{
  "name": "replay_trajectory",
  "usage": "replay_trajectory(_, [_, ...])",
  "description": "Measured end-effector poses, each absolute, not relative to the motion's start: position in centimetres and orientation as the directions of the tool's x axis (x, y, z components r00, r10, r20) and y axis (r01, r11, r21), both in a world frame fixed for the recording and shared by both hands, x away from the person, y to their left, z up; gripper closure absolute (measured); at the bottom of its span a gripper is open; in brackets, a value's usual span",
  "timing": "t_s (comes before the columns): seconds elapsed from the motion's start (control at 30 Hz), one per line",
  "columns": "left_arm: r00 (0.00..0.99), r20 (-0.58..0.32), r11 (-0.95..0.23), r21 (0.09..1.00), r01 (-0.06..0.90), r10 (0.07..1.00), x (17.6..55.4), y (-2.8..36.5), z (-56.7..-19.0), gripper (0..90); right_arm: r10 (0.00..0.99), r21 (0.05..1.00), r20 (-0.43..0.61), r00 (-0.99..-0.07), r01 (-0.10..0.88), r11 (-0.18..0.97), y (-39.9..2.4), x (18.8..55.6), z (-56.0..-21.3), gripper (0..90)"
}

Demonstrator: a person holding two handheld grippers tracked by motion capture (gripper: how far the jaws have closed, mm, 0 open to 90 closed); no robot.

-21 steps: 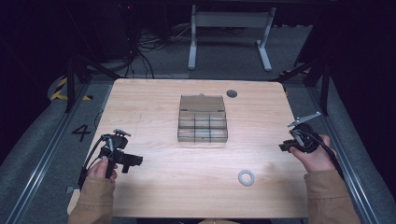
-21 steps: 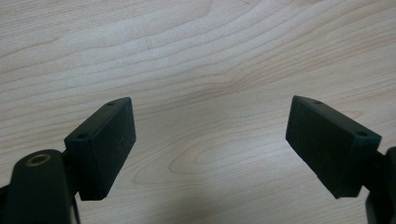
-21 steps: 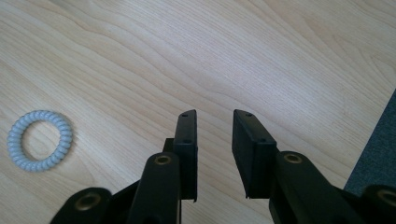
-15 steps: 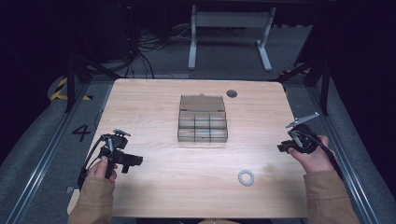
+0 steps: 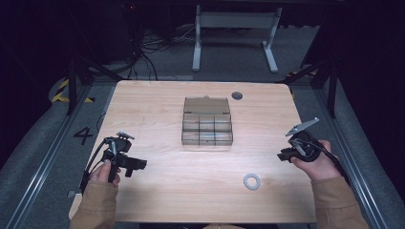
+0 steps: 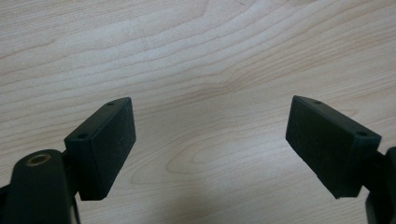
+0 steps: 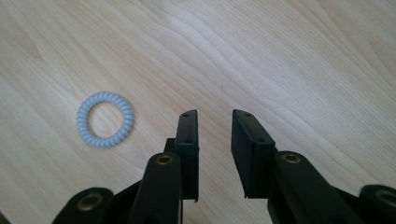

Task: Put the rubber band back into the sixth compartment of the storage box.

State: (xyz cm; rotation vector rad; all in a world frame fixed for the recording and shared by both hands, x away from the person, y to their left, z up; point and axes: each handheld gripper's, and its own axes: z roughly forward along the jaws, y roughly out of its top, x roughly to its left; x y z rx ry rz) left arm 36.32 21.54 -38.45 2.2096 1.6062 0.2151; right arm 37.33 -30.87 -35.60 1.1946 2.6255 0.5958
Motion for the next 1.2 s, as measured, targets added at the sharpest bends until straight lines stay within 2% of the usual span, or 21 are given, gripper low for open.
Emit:
replay_trajectory(0.37, [0.332,-0.111,-0.264,0.399,0.878,0.937,36.3,21.5,-38.4,16.6,0.698,0.396,0.038,-0.715,0.653,0.646,-29.0,36.4,-35.2,72.5])
replay_trajectory(0.6, [0.331,-0.111,-0.263,0.400,0.878,0.937,36.3,21.5,-38.4,16.6,0.654,0.412,0.090,-0.752,0.625,0.663,-28.4,36.3,-35.4,72.7])
replay_trajectory(1.2, [0.332,-0.112,-0.264,0.400,0.878,0.937,36.3,21.5,-38.4,16.6,0.643,0.366,0.100,-0.759,0.629,0.686,-26.8,36.7,-37.3,72.2])
